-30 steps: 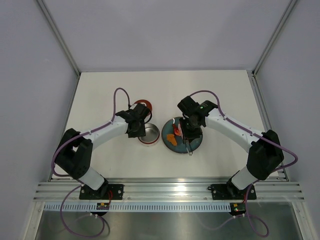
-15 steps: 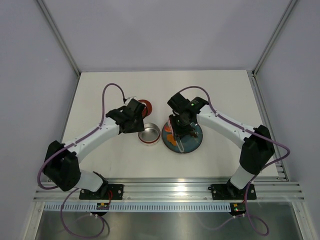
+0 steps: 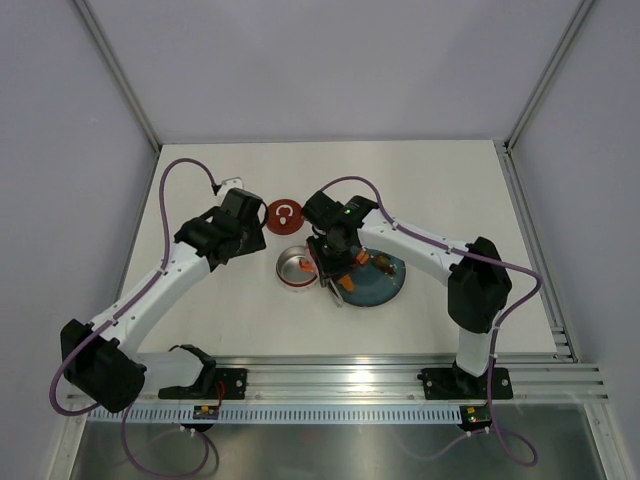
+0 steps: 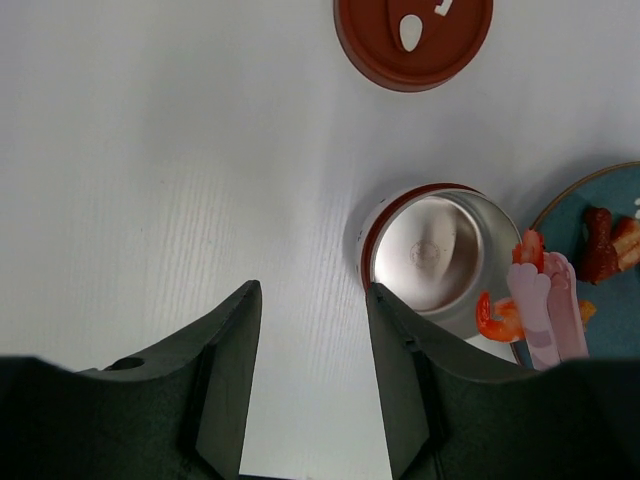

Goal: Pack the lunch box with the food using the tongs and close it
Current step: Place the fake food in the packing box.

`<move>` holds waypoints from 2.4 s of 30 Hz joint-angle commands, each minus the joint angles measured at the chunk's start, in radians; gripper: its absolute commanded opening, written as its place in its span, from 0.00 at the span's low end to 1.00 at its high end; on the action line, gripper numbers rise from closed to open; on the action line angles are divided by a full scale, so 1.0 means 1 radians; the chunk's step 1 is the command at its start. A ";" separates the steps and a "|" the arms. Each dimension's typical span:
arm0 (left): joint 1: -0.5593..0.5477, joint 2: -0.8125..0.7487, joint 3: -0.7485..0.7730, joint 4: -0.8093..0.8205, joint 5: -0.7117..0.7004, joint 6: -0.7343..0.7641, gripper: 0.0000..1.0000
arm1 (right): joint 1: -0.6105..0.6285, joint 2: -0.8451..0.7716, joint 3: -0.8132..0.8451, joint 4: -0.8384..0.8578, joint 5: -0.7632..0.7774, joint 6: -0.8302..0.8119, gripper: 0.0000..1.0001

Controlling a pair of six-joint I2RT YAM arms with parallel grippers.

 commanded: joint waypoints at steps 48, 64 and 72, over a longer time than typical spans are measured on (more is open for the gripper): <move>0.017 -0.041 -0.049 0.024 -0.005 0.022 0.54 | 0.055 0.161 0.161 0.003 -0.050 -0.050 0.36; 0.019 -0.046 -0.043 0.012 -0.018 0.023 0.54 | 0.052 0.067 0.201 -0.031 0.054 -0.058 0.35; 0.026 -0.070 -0.031 0.008 -0.057 0.045 0.55 | -0.036 -0.112 0.030 -0.037 0.120 -0.018 0.36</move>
